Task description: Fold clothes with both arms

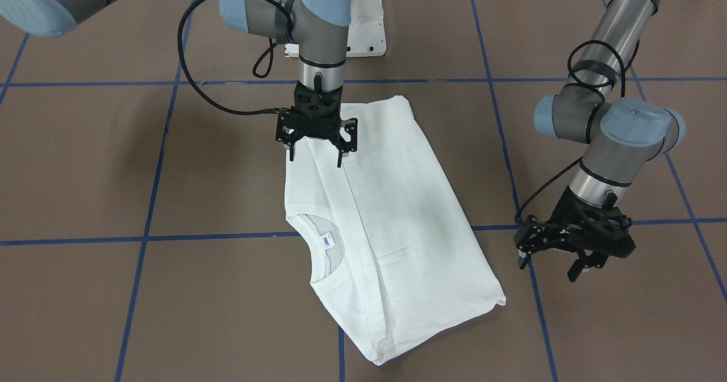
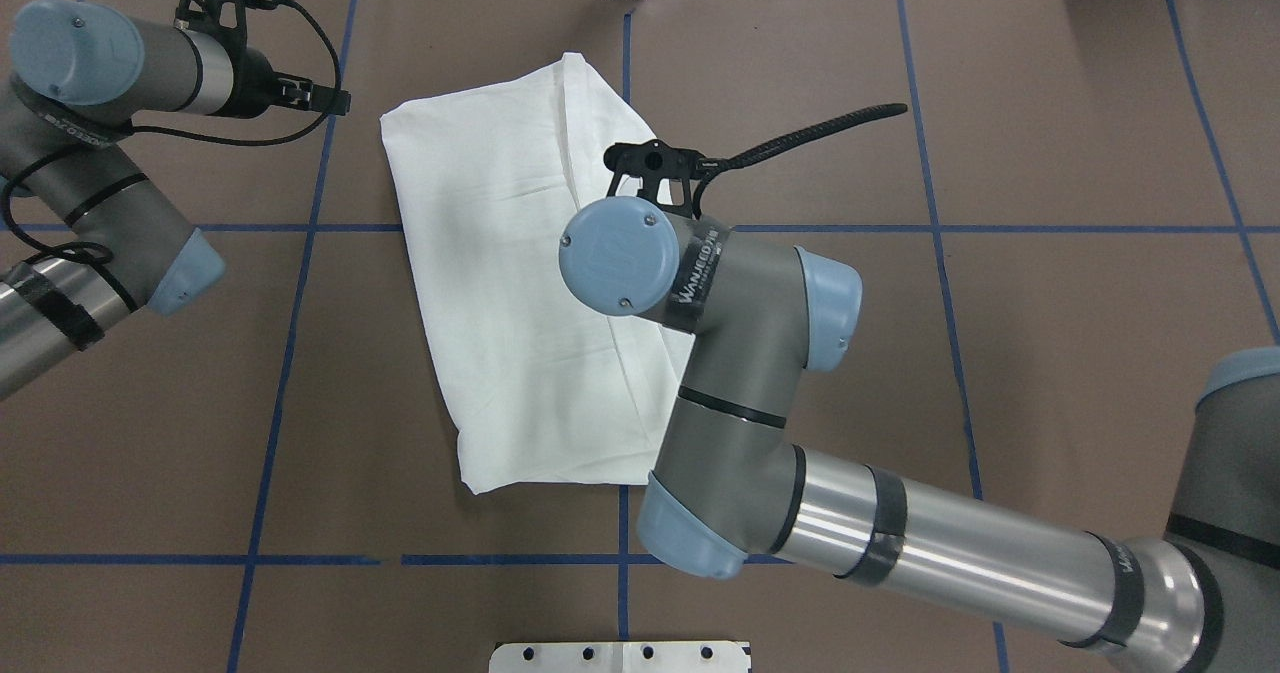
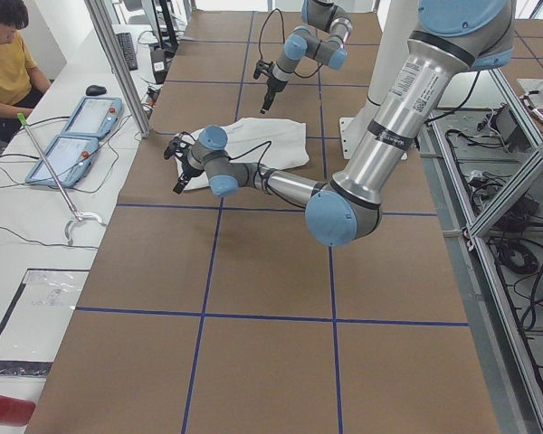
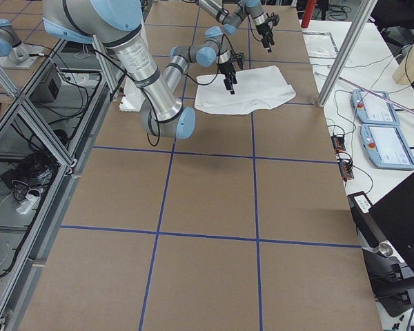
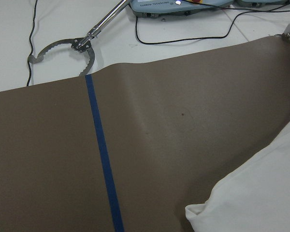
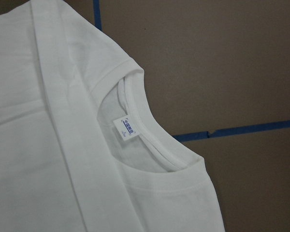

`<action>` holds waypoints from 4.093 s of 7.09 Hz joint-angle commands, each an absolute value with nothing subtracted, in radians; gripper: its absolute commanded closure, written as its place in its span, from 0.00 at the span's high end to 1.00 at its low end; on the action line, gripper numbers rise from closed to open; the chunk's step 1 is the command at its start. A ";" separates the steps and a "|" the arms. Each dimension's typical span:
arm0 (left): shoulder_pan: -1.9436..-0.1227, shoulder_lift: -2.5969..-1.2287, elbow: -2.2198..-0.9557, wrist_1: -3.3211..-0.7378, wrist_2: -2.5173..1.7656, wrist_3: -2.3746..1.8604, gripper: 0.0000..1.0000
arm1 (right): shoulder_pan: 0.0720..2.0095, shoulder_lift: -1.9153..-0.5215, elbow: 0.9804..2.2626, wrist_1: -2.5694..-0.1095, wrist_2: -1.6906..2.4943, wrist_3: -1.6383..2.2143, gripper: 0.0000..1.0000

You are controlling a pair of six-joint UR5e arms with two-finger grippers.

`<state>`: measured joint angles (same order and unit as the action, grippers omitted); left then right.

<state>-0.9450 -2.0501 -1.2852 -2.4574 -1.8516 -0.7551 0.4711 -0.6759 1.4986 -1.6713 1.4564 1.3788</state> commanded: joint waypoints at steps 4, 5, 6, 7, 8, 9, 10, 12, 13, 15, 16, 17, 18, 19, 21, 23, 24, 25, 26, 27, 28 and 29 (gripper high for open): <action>-0.946 -1.959 -1.373 -2.459 -1.879 -0.756 1.00 | 0.540 -0.376 0.855 -1.331 1.334 1.257 1.00; -0.946 -1.959 -1.374 -2.457 -1.879 -0.758 1.00 | 0.538 -0.350 0.782 -1.310 1.307 1.243 1.00; -0.946 -1.959 -1.377 -2.457 -1.879 -0.758 1.00 | 0.532 -0.336 0.753 -1.274 1.298 1.244 1.00; -0.948 -1.959 -1.376 -2.457 -1.879 -0.758 1.00 | 0.523 -0.328 0.715 -1.197 1.280 1.253 1.00; -0.948 -1.956 -1.377 -2.457 -1.879 -0.758 1.00 | 0.520 -0.327 0.692 -1.189 1.276 1.252 1.00; -0.948 -1.956 -1.378 -2.457 -1.879 -0.758 1.00 | 0.512 -0.327 0.666 -1.189 1.261 1.252 1.00; -0.948 -1.956 -1.376 -2.457 -1.879 -0.758 1.00 | 0.506 -0.327 0.664 -1.190 1.256 1.250 1.00; -0.948 -1.954 -1.376 -2.457 -1.879 -0.758 1.00 | 0.515 -0.327 0.664 -1.224 1.256 1.147 1.00; -0.948 -1.954 -1.376 -2.457 -1.879 -0.758 1.00 | 0.532 -0.324 0.666 -1.253 1.259 1.097 1.00; -0.946 -1.950 -1.379 -2.459 -1.878 -0.759 1.00 | 0.561 -0.324 0.678 -1.313 1.267 0.990 1.00; -0.946 -1.950 -1.379 -2.459 -1.879 -0.759 1.00 | 0.587 -0.328 0.695 -1.356 1.270 0.923 1.00; -0.946 -1.950 -1.379 -2.459 -1.879 -0.770 1.00 | 0.619 -0.359 0.724 -1.377 1.285 0.854 1.00; -0.946 -1.950 -1.379 -2.459 -1.879 -0.776 1.00 | 0.638 -0.442 0.800 -1.376 1.285 0.821 1.00; -0.946 -1.950 -1.381 -2.459 -1.879 -0.776 1.00 | 0.661 -0.474 0.843 -1.373 1.308 0.786 1.00; -0.946 -1.950 -1.384 -2.459 -1.879 -0.778 1.00 | 0.672 -0.468 0.926 -1.365 1.441 0.875 1.00; -0.946 -1.948 -1.382 -2.459 -1.881 -0.776 1.00 | 0.580 -0.450 0.974 -1.370 1.445 1.090 1.00; -0.946 -1.948 -1.382 -2.459 -1.879 -0.776 1.00 | 0.539 -0.448 0.976 -1.377 1.434 1.147 1.00; -0.946 -1.948 -1.382 -2.459 -1.881 -0.776 1.00 | 0.504 -0.449 0.970 -1.382 1.387 1.167 1.00; -0.946 -1.948 -1.384 -2.459 -1.881 -0.776 1.00 | 0.488 -0.449 0.968 -1.411 1.373 1.167 1.00; -0.946 -1.948 -1.384 -2.459 -1.881 -0.776 1.00 | 0.486 -0.448 0.968 -1.451 1.371 1.160 1.00; -0.946 -1.948 -1.384 -2.459 -1.881 -0.776 1.00 | 0.488 -0.448 0.974 -1.501 1.368 1.137 1.00; -0.946 -1.948 -1.384 -2.459 -1.881 -0.776 1.00 | 0.488 -0.445 0.977 -1.558 1.362 1.091 1.00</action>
